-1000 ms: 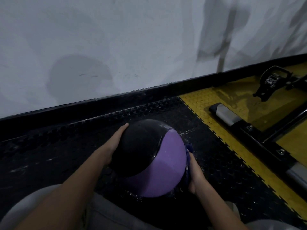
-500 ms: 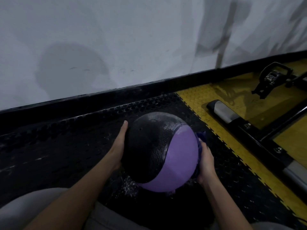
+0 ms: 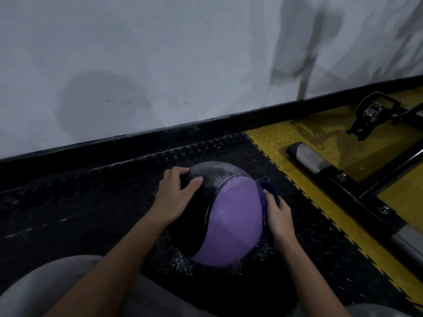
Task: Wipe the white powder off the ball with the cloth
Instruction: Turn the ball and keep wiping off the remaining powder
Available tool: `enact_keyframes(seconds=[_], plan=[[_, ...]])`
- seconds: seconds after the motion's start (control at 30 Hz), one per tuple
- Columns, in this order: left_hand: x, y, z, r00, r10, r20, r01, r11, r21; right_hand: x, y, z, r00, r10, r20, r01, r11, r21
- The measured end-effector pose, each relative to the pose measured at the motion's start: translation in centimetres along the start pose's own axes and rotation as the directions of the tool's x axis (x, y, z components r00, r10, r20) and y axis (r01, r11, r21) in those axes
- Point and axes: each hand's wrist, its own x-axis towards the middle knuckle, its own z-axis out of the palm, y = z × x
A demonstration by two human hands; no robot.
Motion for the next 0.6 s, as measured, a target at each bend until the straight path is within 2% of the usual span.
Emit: enact_keyframes(seconds=[0.07, 0.13, 0.17, 0.23, 0.27, 0.3, 0.37, 0.47, 0.5, 0.53, 0.6], plan=[[-0.9, 0.2, 0.5, 0.999, 0.038, -0.03, -0.037, 0.998, 0.041, -0.1, -0.1, 0.0, 0.995, -0.091, -0.038, 0.084, 0.985, -0.151], [-1.5, 0.4, 1.2, 0.989, 0.119, -0.084, -0.113, 0.991, 0.068, -1.5, -1.0, 0.2, 0.966, -0.257, -0.004, 0.248, 0.934, -0.258], [-1.6, 0.5, 1.4, 0.984, 0.147, -0.1, -0.14, 0.988, 0.072, -2.5, -1.4, 0.3, 0.918, -0.395, 0.023, 0.382, 0.868, -0.317], [-1.5, 0.8, 1.4, 0.983, 0.154, -0.101, -0.15, 0.988, 0.047, -4.6, -1.9, 0.8, 0.753, -0.651, 0.099, 0.624, 0.657, -0.422], [-1.5, 0.8, 1.4, 0.985, 0.146, -0.094, -0.144, 0.989, 0.034, -5.2, -1.9, 0.9, 0.689, -0.71, 0.144, 0.688, 0.578, -0.44], [-1.6, 0.8, 1.3, 0.986, 0.141, -0.092, -0.139, 0.99, 0.026, -5.0, -1.8, 0.8, 0.672, -0.72, 0.175, 0.707, 0.552, -0.442], [-1.8, 0.7, 1.4, 0.984, 0.146, -0.102, -0.145, 0.989, 0.02, -3.5, -1.8, 0.5, 0.729, -0.668, 0.149, 0.661, 0.63, -0.407], [-2.4, 0.6, 1.5, 0.98, 0.174, -0.101, -0.175, 0.985, 0.001, -0.8, -2.3, -0.4, 0.892, -0.444, 0.082, 0.45, 0.856, -0.254], [-2.5, 0.6, 1.6, 0.979, 0.184, -0.093, -0.186, 0.983, -0.014, -0.5, -2.5, -0.4, 0.913, -0.401, 0.08, 0.408, 0.882, -0.234], [-2.7, 0.7, 1.6, 0.98, 0.178, -0.084, -0.182, 0.983, -0.035, -0.7, -2.7, -0.3, 0.909, -0.409, 0.081, 0.416, 0.874, -0.251], [-2.8, 1.0, 1.6, 0.986, 0.153, -0.061, -0.157, 0.984, -0.079, -2.0, -3.1, 0.4, 0.833, -0.544, 0.106, 0.542, 0.761, -0.355]])
